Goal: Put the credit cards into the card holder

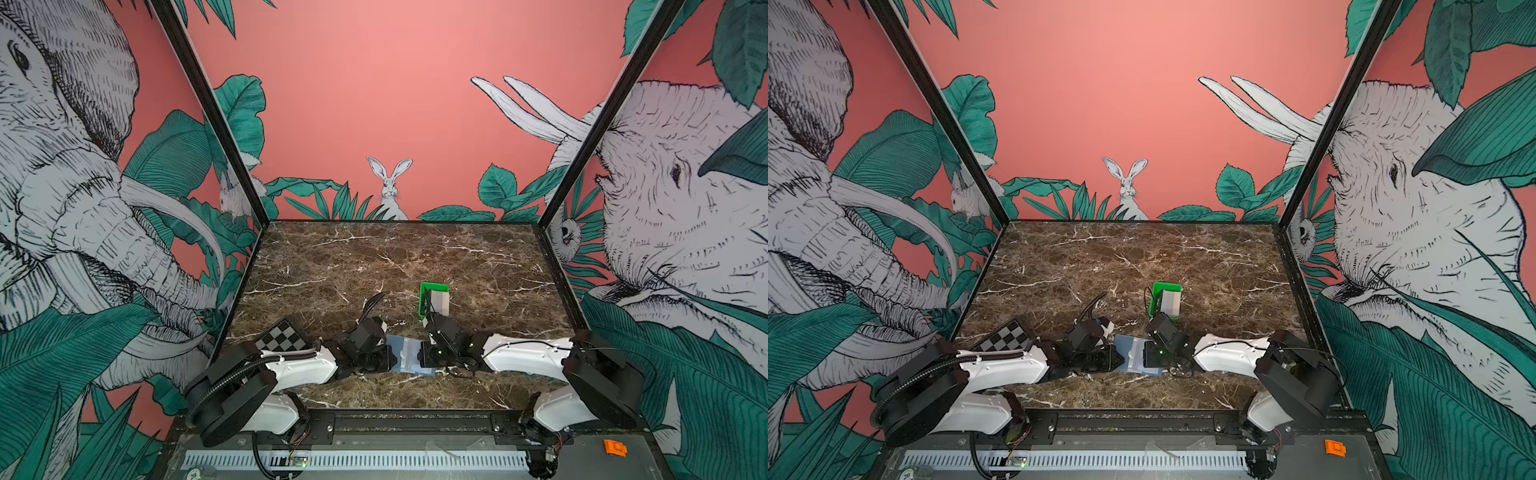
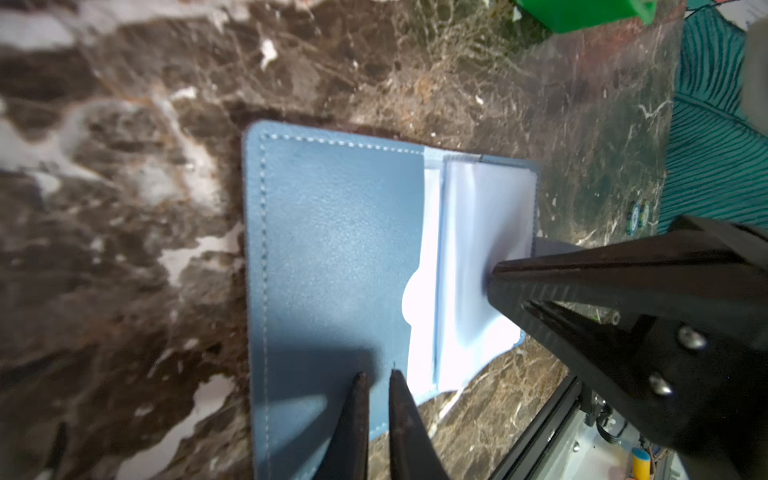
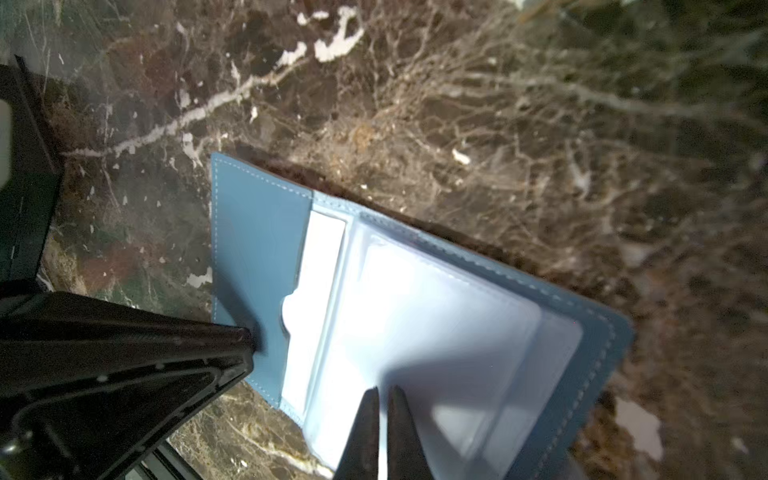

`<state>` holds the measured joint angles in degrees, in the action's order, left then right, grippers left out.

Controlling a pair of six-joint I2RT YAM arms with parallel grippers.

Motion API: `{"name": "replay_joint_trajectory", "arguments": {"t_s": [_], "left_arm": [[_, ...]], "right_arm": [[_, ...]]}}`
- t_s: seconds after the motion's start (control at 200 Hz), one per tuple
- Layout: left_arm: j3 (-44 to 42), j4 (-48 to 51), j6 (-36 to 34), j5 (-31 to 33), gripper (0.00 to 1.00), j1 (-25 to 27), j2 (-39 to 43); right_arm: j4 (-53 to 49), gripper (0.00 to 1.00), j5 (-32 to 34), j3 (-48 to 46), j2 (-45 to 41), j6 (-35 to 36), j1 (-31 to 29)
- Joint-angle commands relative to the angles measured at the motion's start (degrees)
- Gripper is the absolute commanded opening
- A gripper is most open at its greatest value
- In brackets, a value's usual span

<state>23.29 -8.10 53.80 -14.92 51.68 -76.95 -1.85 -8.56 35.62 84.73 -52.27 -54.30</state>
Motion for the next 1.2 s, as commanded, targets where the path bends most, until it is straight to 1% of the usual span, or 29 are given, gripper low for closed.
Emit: {"name": "replay_joint_trajectory", "arguments": {"t_s": [0.0, 0.14, 0.31, 0.405, 0.55, 0.7, 0.99, 1.195], "left_arm": [[-2.5, 1.23, 1.59, 1.32, 0.14, 0.26, -0.79], [-4.45, -1.17, 3.33, 1.29, 0.14, 0.69, -1.1], [-5.07, -0.73, 4.81, 2.5, 0.14, 2.58, -0.22], [-5.12, -0.25, 5.19, 3.16, 0.14, 2.81, 1.0], [-2.12, 2.86, 3.06, 3.77, 0.14, 2.81, 3.4], [2.11, 5.71, 0.16, 4.06, 0.15, 2.68, 3.81], [8.01, 9.31, -5.31, 1.87, 0.16, -0.16, -0.71], [7.86, 8.64, -6.87, 0.11, 0.16, -2.02, -3.76]], "right_arm": [[-1.48, 0.08, 2.21, -0.32, 0.64, 0.96, 0.11], [-1.76, 0.08, 3.3, -0.04, 0.0, 1.72, 0.29], [-1.59, 0.08, 3.09, 1.14, 0.53, 2.82, 0.65], [-0.77, 0.09, 2.84, 1.08, -0.19, 3.45, 0.6], [-0.5, 0.11, 4.49, 0.16, -2.76, 4.22, 0.65], [-1.36, 0.13, 5.25, -0.77, -6.05, 4.76, 0.67], [-0.65, 0.14, 6.88, -4.51, -10.24, 2.64, 0.76], [-0.08, 0.14, 6.52, -6.14, -10.11, 1.59, 0.8]]}}
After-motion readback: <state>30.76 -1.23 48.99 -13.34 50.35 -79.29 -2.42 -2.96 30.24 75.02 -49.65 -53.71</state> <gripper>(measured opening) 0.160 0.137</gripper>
